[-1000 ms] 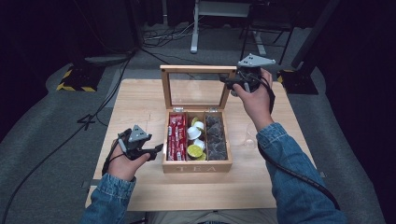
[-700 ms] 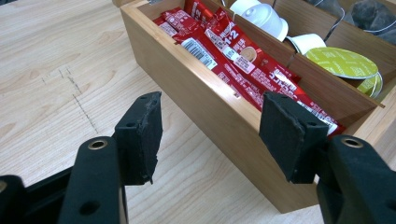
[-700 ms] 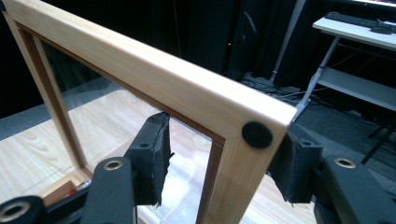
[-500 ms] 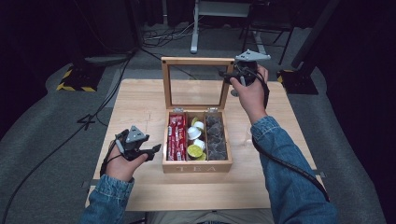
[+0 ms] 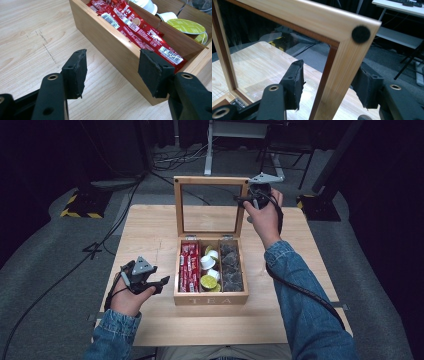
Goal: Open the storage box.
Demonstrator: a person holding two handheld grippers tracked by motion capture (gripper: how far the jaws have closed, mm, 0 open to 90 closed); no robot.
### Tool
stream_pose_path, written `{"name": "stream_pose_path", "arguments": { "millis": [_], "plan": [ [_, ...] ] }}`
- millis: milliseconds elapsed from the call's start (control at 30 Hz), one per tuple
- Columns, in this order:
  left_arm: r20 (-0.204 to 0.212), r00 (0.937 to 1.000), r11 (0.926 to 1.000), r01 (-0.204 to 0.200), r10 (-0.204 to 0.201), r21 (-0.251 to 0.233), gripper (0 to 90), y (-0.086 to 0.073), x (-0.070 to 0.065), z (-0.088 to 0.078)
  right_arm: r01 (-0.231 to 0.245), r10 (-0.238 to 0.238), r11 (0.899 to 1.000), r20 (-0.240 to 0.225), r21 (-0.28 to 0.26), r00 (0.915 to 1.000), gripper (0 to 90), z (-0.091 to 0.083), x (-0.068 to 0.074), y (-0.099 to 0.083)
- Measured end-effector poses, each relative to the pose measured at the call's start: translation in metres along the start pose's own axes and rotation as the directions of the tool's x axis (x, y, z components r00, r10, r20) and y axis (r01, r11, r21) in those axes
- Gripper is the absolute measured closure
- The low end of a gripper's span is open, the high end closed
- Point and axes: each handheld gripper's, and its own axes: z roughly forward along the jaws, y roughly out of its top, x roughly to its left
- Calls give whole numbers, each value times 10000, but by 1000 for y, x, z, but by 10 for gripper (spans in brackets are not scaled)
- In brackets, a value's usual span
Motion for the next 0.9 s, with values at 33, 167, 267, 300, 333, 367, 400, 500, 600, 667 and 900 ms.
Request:
{"name": "stream_pose_path", "arguments": {
  "millis": [33,167,267,300,333,367,400,500,600,667,900],
  "plan": [
    [40,10000,10000,-6,6,12,406,0,0,0,-124,124,9999,-70,-15,9999,446,2,-1,-2],
    [76,10000,10000,51,-52,7,406,1,0,2,-207,207,9998,-169,-17,9996,447,5,-3,-5],
    [115,9999,10000,12,-12,49,406,1,0,4,-155,156,9999,-141,76,9998,447,8,-4,-8],
    [118,9999,10000,-9,8,81,406,2,0,4,-181,182,9998,-100,113,9998,447,9,-4,-9],
    [102,9999,10000,0,-1,84,406,2,0,4,-186,188,9997,-86,143,9998,447,10,-4,-10],
    [128,9999,10000,16,-17,88,405,2,0,5,-138,139,9998,-67,161,9999,447,11,-4,-11],
    [128,9999,10000,16,-17,88,405,2,0,5,-138,139,9998,-67,161,9999,447,11,-4,-11],
    [153,9999,10000,-39,38,63,405,3,0,6,-133,134,9993,-9,346,9999,446,15,-5,-16],
    [182,9998,9999,-40,38,98,405,3,0,6,-247,245,9987,48,443,9997,444,19,-7,-20],
    [177,9998,9999,-50,49,91,404,3,0,6,-265,261,9981,77,552,9996,437,22,-7,-24],
    [166,9999,10000,-43,41,82,404,2,0,6,-360,359,9971,33,663,9994,437,27,-7,-30]
  ]
}}
